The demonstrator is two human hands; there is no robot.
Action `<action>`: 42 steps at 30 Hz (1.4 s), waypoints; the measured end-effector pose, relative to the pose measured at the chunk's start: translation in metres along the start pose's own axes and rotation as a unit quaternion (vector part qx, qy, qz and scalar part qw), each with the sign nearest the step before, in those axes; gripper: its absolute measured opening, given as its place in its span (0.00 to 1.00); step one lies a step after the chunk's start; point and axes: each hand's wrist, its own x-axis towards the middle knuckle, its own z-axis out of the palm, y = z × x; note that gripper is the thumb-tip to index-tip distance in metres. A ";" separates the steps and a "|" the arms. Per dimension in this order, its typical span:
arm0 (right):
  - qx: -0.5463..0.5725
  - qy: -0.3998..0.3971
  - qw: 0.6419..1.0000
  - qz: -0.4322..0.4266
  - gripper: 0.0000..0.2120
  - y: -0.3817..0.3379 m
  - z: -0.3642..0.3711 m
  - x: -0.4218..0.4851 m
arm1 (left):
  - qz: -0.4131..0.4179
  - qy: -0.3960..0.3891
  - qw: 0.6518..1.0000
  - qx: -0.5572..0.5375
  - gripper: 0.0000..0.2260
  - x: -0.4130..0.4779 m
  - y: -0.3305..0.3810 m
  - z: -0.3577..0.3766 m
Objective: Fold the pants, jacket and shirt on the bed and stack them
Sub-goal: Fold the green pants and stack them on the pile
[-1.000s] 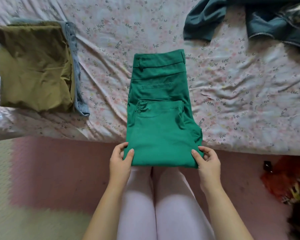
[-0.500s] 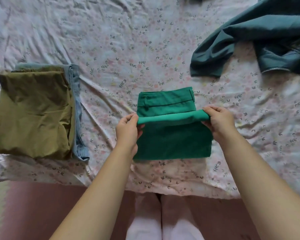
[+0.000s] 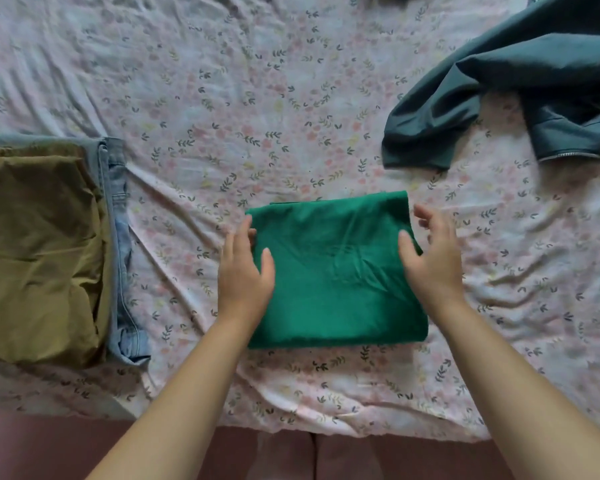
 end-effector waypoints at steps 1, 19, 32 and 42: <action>-0.094 0.007 0.991 -0.099 0.18 0.004 0.006 -0.012 | 0.094 0.021 0.992 0.087 0.19 -0.006 -0.006 0.005; -0.169 -0.046 0.975 -0.135 0.29 0.068 0.024 0.000 | 0.144 -0.001 0.969 0.203 0.23 0.008 -0.064 0.032; 0.218 -0.197 0.954 0.065 0.35 0.053 0.007 -0.023 | -0.079 -0.145 0.972 -0.169 0.27 -0.019 -0.040 0.015; 0.216 -0.165 0.961 0.048 0.28 -0.008 -0.036 -0.060 | -0.068 -0.134 0.973 -0.175 0.23 -0.055 0.010 -0.038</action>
